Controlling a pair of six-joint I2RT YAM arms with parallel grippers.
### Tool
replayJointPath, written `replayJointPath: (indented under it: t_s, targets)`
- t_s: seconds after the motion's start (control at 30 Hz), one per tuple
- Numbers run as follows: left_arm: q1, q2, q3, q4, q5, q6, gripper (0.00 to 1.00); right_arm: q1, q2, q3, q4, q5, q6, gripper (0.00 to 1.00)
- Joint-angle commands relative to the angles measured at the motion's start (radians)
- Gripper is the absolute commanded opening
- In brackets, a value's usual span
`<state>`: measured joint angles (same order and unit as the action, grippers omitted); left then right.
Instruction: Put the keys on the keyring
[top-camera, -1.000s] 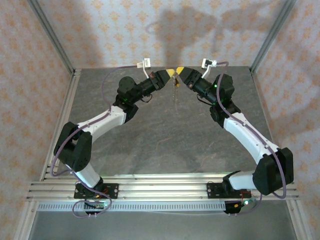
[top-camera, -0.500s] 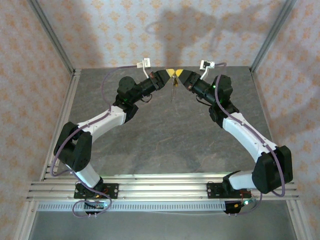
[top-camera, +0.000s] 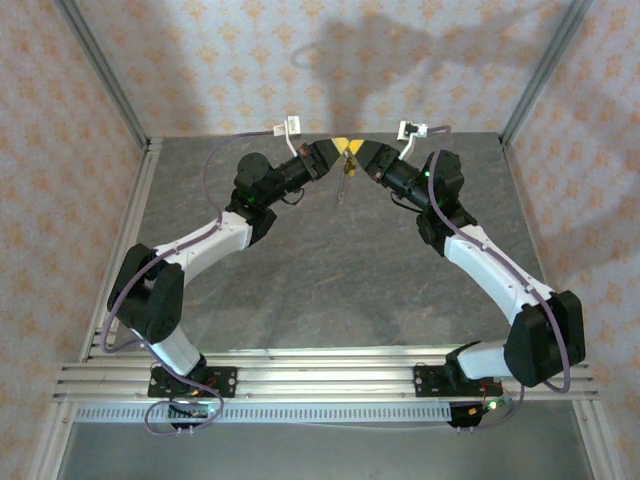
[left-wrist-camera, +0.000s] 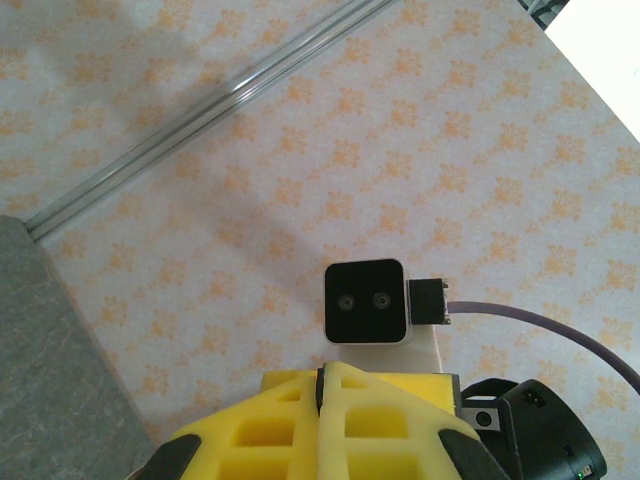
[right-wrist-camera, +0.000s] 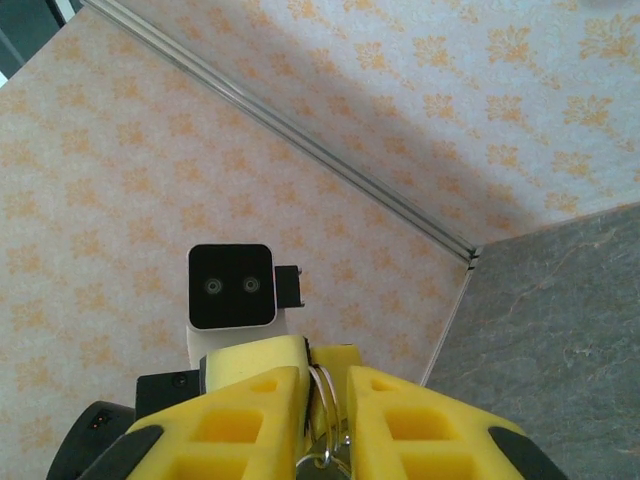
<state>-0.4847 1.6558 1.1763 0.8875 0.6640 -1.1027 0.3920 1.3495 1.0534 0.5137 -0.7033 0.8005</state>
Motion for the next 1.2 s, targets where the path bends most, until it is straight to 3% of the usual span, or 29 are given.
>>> replayJointPath:
  t_s: [0.0, 0.17, 0.4, 0.53, 0.63, 0.77, 1.17]
  targets:
    - [-0.009, -0.02, 0.029, 0.071, -0.014, -0.005, 0.0, 0.011, 0.006, -0.003, 0.036, -0.015, -0.012, 0.16]
    - [-0.009, -0.02, 0.027, 0.071, -0.015, -0.006, 0.0, 0.012, 0.006, -0.004, 0.027, -0.011, -0.02, 0.0]
    - [-0.003, -0.037, 0.037, 0.017, -0.01, 0.021, 0.0, -0.008, -0.005, -0.007, -0.004, -0.005, -0.038, 0.0]
    - [0.017, -0.076, 0.039, -0.072, -0.006, 0.078, 0.33, -0.047, -0.003, 0.017, -0.037, -0.06, -0.063, 0.0]
    - [0.038, -0.114, 0.042, -0.162, 0.004, 0.146, 0.46, -0.078, 0.014, 0.053, -0.078, -0.131, -0.087, 0.0]
    - [0.065, -0.143, 0.065, -0.279, 0.043, 0.232, 0.52, -0.118, 0.056, 0.113, -0.123, -0.235, -0.112, 0.0]
    - [0.126, -0.028, 0.283, -0.558, 0.297, 0.375, 0.55, -0.156, 0.203, 0.295, -0.193, -0.493, -0.14, 0.0]
